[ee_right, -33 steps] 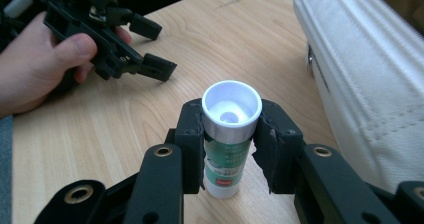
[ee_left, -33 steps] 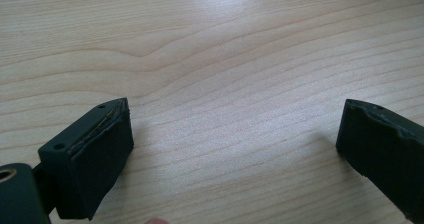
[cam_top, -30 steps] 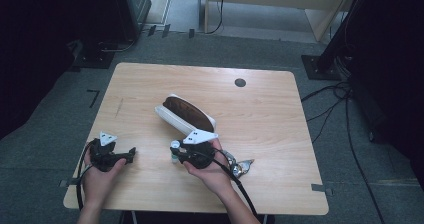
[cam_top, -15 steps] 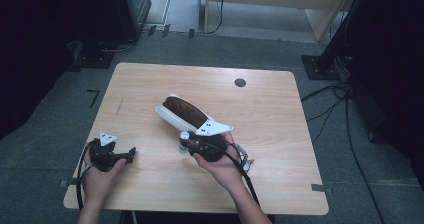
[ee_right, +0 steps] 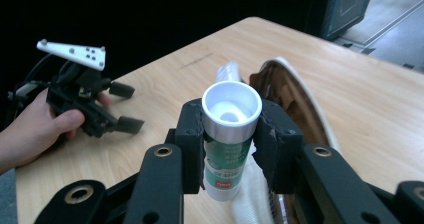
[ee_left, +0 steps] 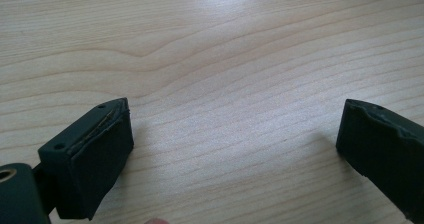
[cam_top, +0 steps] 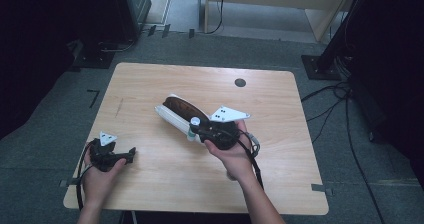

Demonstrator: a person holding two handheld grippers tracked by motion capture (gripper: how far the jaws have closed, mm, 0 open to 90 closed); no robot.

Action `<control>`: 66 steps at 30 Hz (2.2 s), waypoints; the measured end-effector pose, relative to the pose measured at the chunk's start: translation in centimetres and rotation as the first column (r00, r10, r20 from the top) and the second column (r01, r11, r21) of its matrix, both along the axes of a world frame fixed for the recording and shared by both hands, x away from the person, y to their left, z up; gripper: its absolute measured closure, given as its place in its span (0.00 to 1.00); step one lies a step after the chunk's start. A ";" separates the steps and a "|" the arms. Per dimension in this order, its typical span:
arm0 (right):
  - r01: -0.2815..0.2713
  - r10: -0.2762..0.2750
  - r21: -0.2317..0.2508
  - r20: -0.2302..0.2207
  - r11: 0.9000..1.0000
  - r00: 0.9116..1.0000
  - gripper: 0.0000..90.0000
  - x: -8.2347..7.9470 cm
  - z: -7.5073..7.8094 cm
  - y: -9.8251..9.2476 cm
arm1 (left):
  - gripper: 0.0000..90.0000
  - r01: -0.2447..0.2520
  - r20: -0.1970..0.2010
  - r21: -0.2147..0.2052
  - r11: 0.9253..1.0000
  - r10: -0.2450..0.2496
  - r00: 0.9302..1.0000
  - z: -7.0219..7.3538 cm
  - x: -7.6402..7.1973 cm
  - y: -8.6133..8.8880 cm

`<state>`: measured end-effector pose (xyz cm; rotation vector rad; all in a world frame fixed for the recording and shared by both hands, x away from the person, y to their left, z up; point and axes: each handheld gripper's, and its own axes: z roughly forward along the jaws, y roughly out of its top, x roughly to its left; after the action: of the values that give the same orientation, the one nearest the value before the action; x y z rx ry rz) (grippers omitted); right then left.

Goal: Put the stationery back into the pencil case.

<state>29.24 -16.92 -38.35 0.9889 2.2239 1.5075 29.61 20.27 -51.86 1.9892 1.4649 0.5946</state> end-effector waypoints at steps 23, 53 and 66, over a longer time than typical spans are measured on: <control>0.094 -0.092 -0.058 0.034 0.994 0.995 0.74 2.9 -0.3 -1.0 | 0.02 0.003 -0.001 0.004 1.000 -0.003 1.000 0.0 0.0 0.0; 0.035 -0.054 -0.234 -0.075 0.972 0.996 0.74 4.5 -5.8 0.2 | 0.02 0.003 -0.001 0.004 1.000 -0.003 1.000 0.0 0.0 0.0; 0.033 -0.050 -0.207 -0.076 0.978 0.996 0.74 5.7 -6.1 1.2 | 0.02 0.002 0.000 0.003 1.000 -0.002 1.000 0.0 0.0 0.0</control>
<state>34.93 -15.70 -44.48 1.0397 2.3419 1.2102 29.61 20.30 -51.86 1.9925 1.4627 0.5964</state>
